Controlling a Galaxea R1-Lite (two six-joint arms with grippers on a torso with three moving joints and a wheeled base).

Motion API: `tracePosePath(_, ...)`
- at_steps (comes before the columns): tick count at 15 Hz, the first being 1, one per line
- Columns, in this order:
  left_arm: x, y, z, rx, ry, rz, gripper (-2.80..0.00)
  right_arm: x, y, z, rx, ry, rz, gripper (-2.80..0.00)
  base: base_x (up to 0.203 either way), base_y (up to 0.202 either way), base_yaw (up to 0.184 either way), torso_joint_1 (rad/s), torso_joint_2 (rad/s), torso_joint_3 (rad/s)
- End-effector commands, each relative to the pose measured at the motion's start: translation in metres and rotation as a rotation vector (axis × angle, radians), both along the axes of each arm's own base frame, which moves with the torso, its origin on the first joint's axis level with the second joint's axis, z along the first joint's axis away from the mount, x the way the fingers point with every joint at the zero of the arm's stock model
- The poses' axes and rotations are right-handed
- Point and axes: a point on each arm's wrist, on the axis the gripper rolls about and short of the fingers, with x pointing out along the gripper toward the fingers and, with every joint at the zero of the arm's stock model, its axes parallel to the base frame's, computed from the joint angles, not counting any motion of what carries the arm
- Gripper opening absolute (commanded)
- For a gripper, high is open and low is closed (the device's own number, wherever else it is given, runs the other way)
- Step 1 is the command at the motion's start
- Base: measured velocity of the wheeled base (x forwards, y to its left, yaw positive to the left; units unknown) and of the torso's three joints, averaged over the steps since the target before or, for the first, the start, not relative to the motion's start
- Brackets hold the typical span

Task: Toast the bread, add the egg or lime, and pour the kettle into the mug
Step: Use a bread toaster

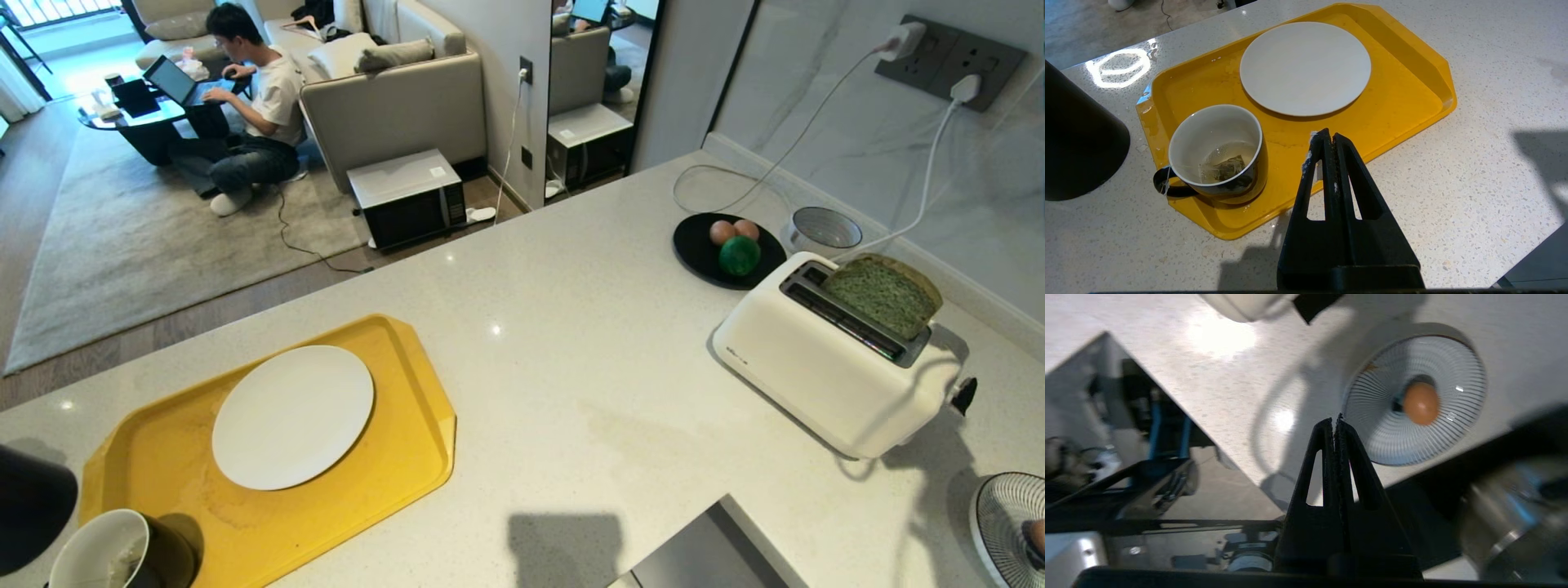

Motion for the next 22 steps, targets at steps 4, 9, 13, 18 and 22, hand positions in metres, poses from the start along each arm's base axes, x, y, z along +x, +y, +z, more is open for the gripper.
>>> tracePosePath(4, 0.000, 0.000, 0.000, 0.001, 0.000, 0.000, -2.80, 0.010, -0.033, -0.039, 0.116, -0.158, 0.133, -2.80, 0.000, 0.000, 0.000, 0.000, 0.00, 0.000)
tracePosePath(9, 0.000, 0.000, 0.000, 0.001, 0.000, 0.000, -2.80, 0.027, -0.041, -0.040, 0.111, -0.251, 0.163, -2.80, 0.000, 0.000, 0.000, 0.000, 0.00, 0.000)
tracePosePath(13, 0.000, 0.000, 0.000, 0.001, 0.000, 0.000, -2.80, 0.033, -0.044, -0.046, 0.121, -0.232, 0.163, -2.80, 0.000, 0.000, 0.000, 0.000, 0.00, 0.000)
tracePosePath(18, 0.000, 0.000, 0.000, -0.001, 0.000, 0.000, -2.80, 0.039, -0.046, -0.052, 0.131, -0.218, 0.170, -2.80, 0.000, 0.000, 0.000, 0.000, 0.00, 0.000)
tracePosePath(22, 0.000, 0.000, 0.000, -0.001, 0.000, 0.000, -2.80, 0.044, -0.045, -0.056, 0.140, -0.206, 0.182, -2.80, 0.000, 0.000, 0.000, 0.000, 0.00, 0.000)
